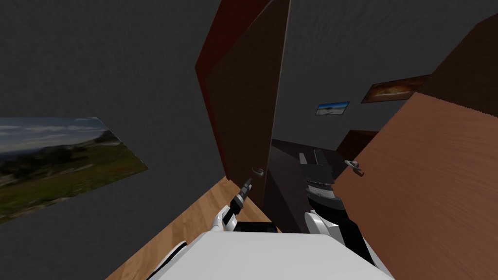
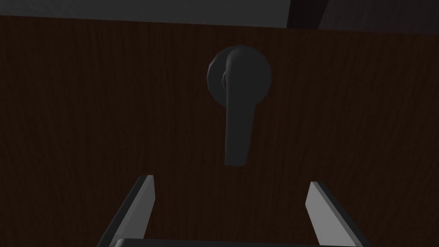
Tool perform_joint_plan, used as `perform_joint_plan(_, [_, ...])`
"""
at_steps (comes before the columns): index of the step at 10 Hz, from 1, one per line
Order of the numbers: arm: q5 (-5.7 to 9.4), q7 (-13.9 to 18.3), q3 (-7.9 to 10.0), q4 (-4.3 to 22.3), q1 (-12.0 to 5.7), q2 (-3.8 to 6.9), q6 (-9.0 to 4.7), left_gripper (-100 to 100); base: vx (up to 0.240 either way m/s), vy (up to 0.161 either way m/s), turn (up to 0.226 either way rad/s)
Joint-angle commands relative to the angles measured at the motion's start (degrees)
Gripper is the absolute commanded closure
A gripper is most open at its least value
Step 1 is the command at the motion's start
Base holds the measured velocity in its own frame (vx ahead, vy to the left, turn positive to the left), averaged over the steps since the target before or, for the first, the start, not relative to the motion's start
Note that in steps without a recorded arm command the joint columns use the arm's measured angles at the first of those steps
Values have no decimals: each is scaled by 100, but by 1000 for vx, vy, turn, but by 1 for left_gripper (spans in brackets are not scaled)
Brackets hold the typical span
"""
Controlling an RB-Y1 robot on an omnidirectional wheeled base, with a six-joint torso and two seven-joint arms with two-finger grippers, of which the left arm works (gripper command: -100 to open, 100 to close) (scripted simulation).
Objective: Push the door open
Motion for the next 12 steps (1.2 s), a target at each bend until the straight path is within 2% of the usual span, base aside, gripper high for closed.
perform_joint_plan(1, [11,-40,29,40,5,-30,-19,-100,205,-160,-42])
perform_joint_plan(4, [30,-105,78,101,20,-89,-45,-100,192,-143,-36])
perform_joint_plan(7, [36,-124,93,122,23,-114,-55,-100,135,-61,-17])
perform_joint_plan(8, [36,-124,93,122,23,-114,-55,100,-10,4,4])
perform_joint_plan(12, [36,-124,93,122,23,-114,-55,100,-15,8,0])
